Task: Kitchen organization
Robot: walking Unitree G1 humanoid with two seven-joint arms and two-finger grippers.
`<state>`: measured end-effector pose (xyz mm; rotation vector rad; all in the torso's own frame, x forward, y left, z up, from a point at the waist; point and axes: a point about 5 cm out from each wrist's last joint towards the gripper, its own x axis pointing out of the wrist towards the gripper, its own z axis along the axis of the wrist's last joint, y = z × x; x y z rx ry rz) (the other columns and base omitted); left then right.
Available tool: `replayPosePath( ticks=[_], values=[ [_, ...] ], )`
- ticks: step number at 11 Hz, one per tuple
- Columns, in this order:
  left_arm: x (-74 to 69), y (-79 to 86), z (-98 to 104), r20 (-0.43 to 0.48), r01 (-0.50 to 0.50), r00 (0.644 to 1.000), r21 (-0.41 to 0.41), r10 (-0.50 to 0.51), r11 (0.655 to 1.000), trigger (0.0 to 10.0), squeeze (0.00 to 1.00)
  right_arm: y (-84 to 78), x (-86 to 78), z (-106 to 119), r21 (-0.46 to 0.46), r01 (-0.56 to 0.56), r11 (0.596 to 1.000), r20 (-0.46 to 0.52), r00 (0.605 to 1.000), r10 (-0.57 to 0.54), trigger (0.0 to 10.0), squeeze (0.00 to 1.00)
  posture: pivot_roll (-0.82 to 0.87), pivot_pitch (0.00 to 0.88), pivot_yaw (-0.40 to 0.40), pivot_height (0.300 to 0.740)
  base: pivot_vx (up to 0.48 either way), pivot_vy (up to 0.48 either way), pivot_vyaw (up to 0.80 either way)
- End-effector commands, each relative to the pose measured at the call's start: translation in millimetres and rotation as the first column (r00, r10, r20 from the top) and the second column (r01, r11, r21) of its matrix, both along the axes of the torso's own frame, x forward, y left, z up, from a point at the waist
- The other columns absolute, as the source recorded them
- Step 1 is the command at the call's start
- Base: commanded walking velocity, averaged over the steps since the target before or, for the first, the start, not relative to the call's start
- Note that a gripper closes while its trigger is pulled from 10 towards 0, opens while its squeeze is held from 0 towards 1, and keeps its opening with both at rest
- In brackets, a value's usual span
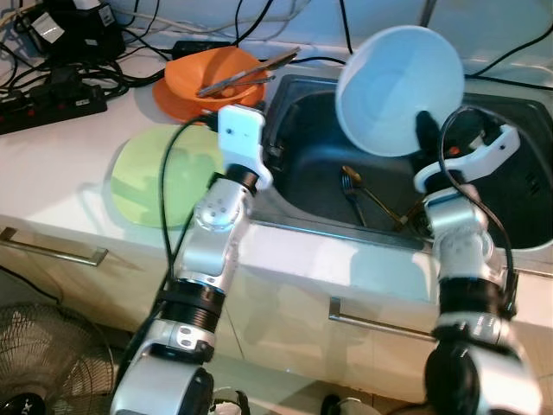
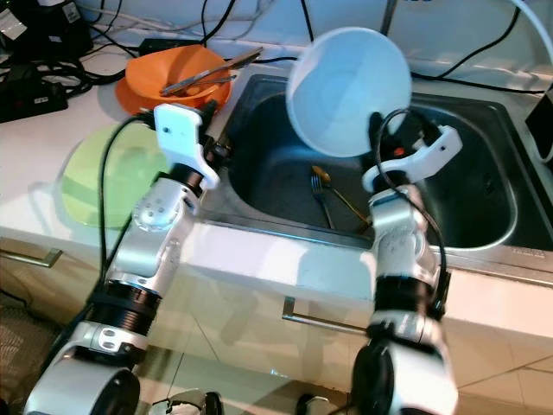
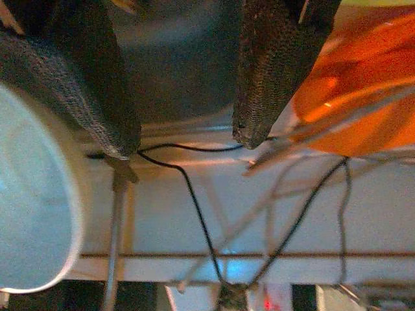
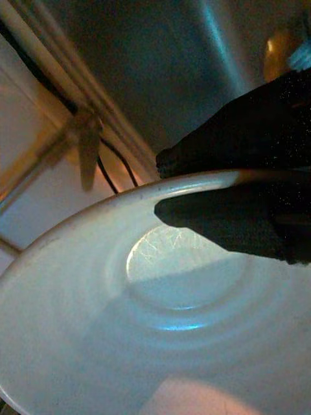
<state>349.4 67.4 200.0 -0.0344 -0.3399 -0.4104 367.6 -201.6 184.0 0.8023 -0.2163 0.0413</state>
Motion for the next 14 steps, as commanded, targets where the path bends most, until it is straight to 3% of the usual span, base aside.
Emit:
replayPosePath(
  ticks=[1,2,3,4,5,6,7,8,9,10,11,12,13,14],
  values=[
    [-3.2,-2.4,-4,-0.017,0.016,1.000,0.022,-0.015,1.000,10.0,0.00,-5.8,5.5,8,-0.058,0.051,0.997,0.011,0.999,-0.051,10.0,0.00,0.07,0.071,0.045,0.740,0.000,0.000,0.00],
    [-5.1,-4.9,-9,-0.042,0.032,0.999,0.040,-0.030,0.999,10.0,0.00,-12.0,9.1,6,-0.097,0.086,0.992,-0.022,0.996,-0.088,10.0,0.00,0.07,0.069,0.045,0.740,0.000,0.000,0.00],
    [-12.1,-14.4,-29,-0.159,0.120,0.982,0.104,-0.103,0.987,10.0,0.00,-20.6,15.9,1,-0.375,0.128,0.918,-0.092,0.980,-0.175,10.0,0.00,0.08,0.069,0.043,0.740,0.000,0.000,0.00],
    [-16.1,-17.5,-40,-0.217,0.162,0.967,0.106,-0.137,0.981,10.0,0.00,-22.1,18.2,1,-0.450,0.146,0.881,-0.096,0.973,-0.210,10.0,0.00,0.08,0.070,0.044,0.740,0.000,0.000,0.00],
    [-22.8,-19.4,-54,-0.297,0.201,0.940,0.093,-0.166,0.975,10.0,0.00,-24.8,23.0,3,-0.585,0.163,0.795,-0.095,0.959,-0.267,10.0,0.00,0.09,0.067,0.041,0.740,0.000,0.000,0.00],
    [-28.0,-20.6,-59,-0.339,0.224,0.923,0.097,-0.179,0.970,10.0,0.00,-22.7,28.4,5,-0.743,0.129,0.656,-0.098,0.949,-0.299,10.0,0.00,0.10,0.063,0.039,0.740,0.000,0.000,0.00],
    [-29.1,-20.8,-59,-0.344,0.231,0.921,0.103,-0.183,0.968,10.0,0.00,-21.3,29.5,6,-0.765,0.120,0.632,-0.095,0.950,-0.296,10.0,0.00,0.10,0.063,0.039,0.740,0.000,0.000,0.00],
    [-32.3,-21.3,-61,-0.376,0.250,0.907,0.115,-0.191,0.961,10.0,0.00,-9.8,34.5,4,-0.862,0.039,0.505,-0.112,0.957,-0.266,10.0,0.00,0.11,0.053,0.035,0.740,0.000,0.000,0.00],
    [-33.9,-21.4,-62,-0.391,0.256,0.900,0.113,-0.194,0.960,10.0,0.00,-2.0,36.6,1,-0.887,-0.010,0.461,-0.135,0.962,-0.239,10.0,0.00,0.12,0.046,0.029,0.740,0.000,0.000,0.00],
    [-34.9,-20.2,-62,-0.404,0.252,0.896,0.122,-0.184,0.960,10.0,0.00,5.9,38.7,0,-0.918,-0.060,0.391,-0.155,0.964,-0.215,10.0,0.00,0.13,0.042,0.026,0.740,0.000,0.000,0.00],
    [-36.0,-20.1,-63,-0.413,0.256,0.892,0.127,-0.184,0.958,10.0,0.00,9.2,40.0,0,-0.922,-0.080,0.379,-0.167,0.965,-0.202,10.0,0.00,0.13,0.035,0.022,0.740,0.000,0.000,0.00],
    [-36.1,-19.1,-63,-0.420,0.256,0.890,0.135,-0.178,0.957,10.0,0.00,12.9,41.3,2,-0.939,-0.098,0.330,-0.168,0.967,-0.190,10.0,0.00,0.13,0.035,0.022,0.740,0.000,0.000,0.00],
    [-36.2,-18.6,-62,-0.423,0.255,0.889,0.138,-0.175,0.957,10.0,0.00,14.5,41.9,1,-0.943,-0.114,0.311,-0.178,0.967,-0.183,10.0,0.00,0.14,0.033,0.017,0.740,0.000,0.000,0.00],
    [-36.4,-16.9,-62,-0.430,0.247,0.888,0.144,-0.165,0.958,10.0,0.00,18.1,41.4,-6,-0.948,-0.181,0.260,-0.229,0.959,-0.169,10.0,0.00,0.15,0.039,0.014,0.740,0.000,0.000,0.00]
  ],
)
